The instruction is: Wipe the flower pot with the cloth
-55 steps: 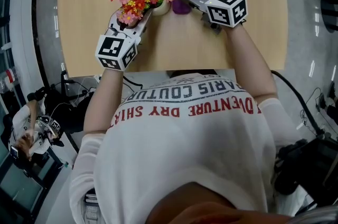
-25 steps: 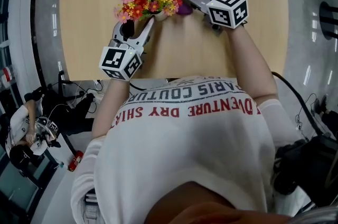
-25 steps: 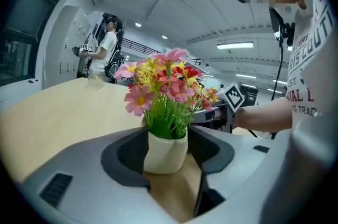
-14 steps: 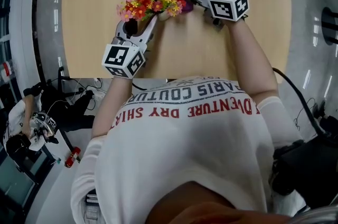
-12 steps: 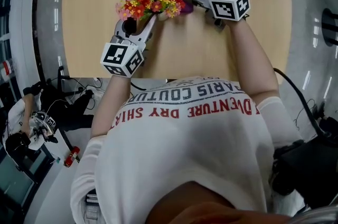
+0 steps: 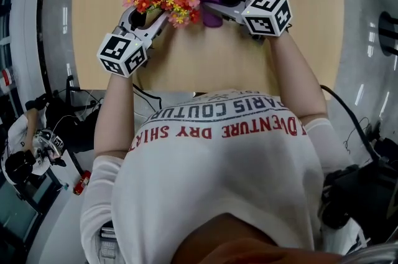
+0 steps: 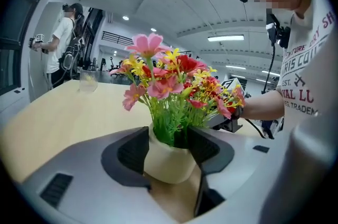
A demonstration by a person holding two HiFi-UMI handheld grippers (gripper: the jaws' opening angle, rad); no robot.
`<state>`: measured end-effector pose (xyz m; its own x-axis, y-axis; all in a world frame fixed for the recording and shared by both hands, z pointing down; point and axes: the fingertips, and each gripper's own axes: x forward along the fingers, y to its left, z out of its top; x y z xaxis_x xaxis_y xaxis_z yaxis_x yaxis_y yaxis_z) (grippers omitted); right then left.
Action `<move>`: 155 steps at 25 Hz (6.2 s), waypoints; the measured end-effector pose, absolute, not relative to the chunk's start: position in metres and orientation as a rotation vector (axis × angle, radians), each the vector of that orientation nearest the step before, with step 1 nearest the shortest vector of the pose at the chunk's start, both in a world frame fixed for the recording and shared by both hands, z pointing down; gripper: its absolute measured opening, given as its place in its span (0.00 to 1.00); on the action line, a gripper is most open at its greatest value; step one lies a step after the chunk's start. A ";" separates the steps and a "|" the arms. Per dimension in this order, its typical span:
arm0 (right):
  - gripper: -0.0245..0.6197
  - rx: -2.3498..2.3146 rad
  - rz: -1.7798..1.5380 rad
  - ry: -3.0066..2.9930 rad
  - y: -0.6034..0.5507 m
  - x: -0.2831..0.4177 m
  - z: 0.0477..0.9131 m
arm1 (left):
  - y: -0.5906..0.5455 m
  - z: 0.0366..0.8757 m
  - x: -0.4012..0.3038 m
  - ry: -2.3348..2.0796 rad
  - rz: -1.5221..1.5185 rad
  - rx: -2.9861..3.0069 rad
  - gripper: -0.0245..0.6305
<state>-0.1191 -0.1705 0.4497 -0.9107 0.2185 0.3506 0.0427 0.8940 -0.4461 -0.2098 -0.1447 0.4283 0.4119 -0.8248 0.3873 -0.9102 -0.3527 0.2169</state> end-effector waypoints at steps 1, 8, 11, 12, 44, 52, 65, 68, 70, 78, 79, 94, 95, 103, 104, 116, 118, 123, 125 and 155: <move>0.14 -0.200 0.615 -2.661 -0.166 -0.120 0.452 | -0.143 0.430 -0.212 -1.461 0.299 2.293 0.36; 0.14 -0.180 0.592 -2.712 -0.153 -0.115 0.442 | -0.144 0.429 -0.216 -1.374 0.321 2.339 0.36; 0.14 -0.235 0.592 -2.739 -0.139 -0.112 0.431 | -0.143 0.430 -0.216 -1.379 0.314 2.337 0.36; 0.14 -0.247 0.591 -2.737 -0.136 -0.112 0.432 | -0.143 0.431 -0.217 -1.382 0.313 2.335 0.36; 0.14 -0.042 0.417 -2.598 -0.212 -0.148 0.475 | -0.150 0.434 -0.220 -1.305 0.402 2.389 0.36; 0.14 -0.013 0.417 -2.598 -0.202 -0.135 0.465 | -0.154 0.430 -0.219 -1.217 0.443 2.428 0.36; 0.15 0.089 0.447 -2.665 -0.209 -0.109 0.453 | -0.100 0.423 -0.198 -1.614 0.276 2.183 0.39; 0.14 0.104 0.440 -2.666 -0.218 -0.115 0.453 | -0.096 0.437 -0.178 -1.673 0.303 2.133 0.39; 0.14 0.105 0.440 -2.668 -0.224 -0.121 0.452 | -0.099 0.443 -0.173 -1.696 0.296 2.098 0.39; 0.14 -0.016 0.441 -2.634 -0.213 -0.145 0.457 | -0.109 0.444 -0.182 -1.657 0.251 2.114 0.39; 0.14 -0.027 0.443 -2.632 -0.212 -0.145 0.456 | -0.109 0.443 -0.183 -1.641 0.253 2.125 0.39; 0.14 -0.091 0.410 -2.596 -0.163 -0.106 0.451 | -0.114 0.442 -0.186 -1.317 0.380 2.348 0.39; 0.14 -0.091 0.411 -2.594 -0.159 -0.103 0.450 | -0.113 0.441 -0.185 -1.284 0.394 2.365 0.39; 0.14 -0.140 0.403 -2.578 -0.128 -0.086 0.447 | -0.108 0.438 -0.176 -1.044 0.503 2.460 0.39; 0.14 -0.150 0.407 -2.576 -0.125 -0.084 0.446 | -0.109 0.437 -0.174 -1.035 0.511 2.466 0.39; 0.14 -0.116 0.533 -2.651 -0.164 -0.089 0.422 | -0.107 0.439 -0.174 -1.023 0.548 2.483 0.39; 0.14 -0.144 0.544 -2.636 -0.167 -0.097 0.424 | -0.107 0.439 -0.174 -1.022 0.553 2.484 0.39; 0.14 -0.180 0.523 -2.572 -0.170 -0.110 0.443 | -0.109 0.441 -0.175 -1.020 0.553 2.483 0.39; 0.14 -0.181 0.498 -2.543 -0.173 -0.112 0.451 | -0.110 0.441 -0.176 -1.020 0.555 2.483 0.39; 0.14 -0.098 0.458 -2.554 -0.186 -0.123 0.456 | -0.077 0.444 -0.164 -1.515 0.347 2.180 0.39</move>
